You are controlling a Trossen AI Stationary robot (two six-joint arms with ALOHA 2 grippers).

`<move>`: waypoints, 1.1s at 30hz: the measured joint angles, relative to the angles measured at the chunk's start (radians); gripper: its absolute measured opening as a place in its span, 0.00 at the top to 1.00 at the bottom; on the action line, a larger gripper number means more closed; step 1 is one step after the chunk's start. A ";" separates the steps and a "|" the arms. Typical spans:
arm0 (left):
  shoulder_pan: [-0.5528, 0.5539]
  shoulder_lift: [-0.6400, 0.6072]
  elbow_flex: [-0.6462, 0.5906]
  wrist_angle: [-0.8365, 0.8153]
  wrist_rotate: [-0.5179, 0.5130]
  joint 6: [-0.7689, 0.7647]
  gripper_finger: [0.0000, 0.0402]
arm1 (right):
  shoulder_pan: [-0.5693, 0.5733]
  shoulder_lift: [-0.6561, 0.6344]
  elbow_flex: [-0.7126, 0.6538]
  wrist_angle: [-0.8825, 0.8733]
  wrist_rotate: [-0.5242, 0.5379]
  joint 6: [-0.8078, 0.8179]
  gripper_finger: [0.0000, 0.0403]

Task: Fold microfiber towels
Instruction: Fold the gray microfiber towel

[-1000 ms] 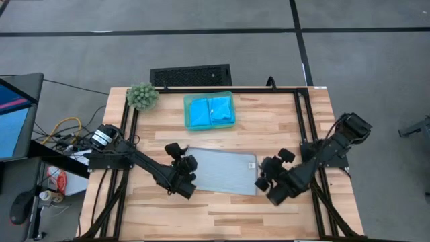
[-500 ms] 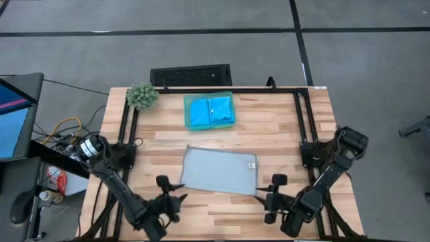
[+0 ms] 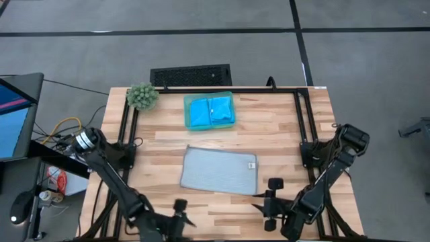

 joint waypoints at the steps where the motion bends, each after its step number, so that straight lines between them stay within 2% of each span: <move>1: -0.007 -0.021 -0.008 -0.014 -0.073 0.031 0.53 | 0.000 -0.005 0.000 -0.001 0.012 -0.012 0.58; 4: -0.020 -0.074 -0.050 -0.115 -0.245 0.038 0.53 | 0.000 -0.004 0.000 -0.008 0.058 -0.050 0.58; 6: -0.013 -0.101 -0.096 -0.145 -0.280 0.010 0.53 | 0.000 0.000 -0.004 -0.015 0.071 -0.061 0.58; 11: 0.045 -0.113 -0.302 -0.055 -0.238 -0.088 0.53 | -0.033 0.001 -0.079 0.031 0.078 -0.012 0.58; 16: 0.069 -0.115 -0.491 0.177 -0.250 -0.146 0.53 | -0.061 0.002 -0.188 0.205 0.072 0.018 0.58; 20: 0.071 -0.115 -0.595 0.375 -0.269 -0.159 0.53 | -0.062 0.002 -0.253 0.337 0.050 0.011 0.58; 24: 0.071 -0.113 -0.651 0.464 -0.247 -0.190 0.53 | -0.062 0.002 -0.292 0.413 0.048 0.011 0.58; 33: 0.071 -0.104 -0.710 0.457 -0.240 -0.290 0.53 | -0.070 0.002 -0.327 0.437 0.029 0.009 0.58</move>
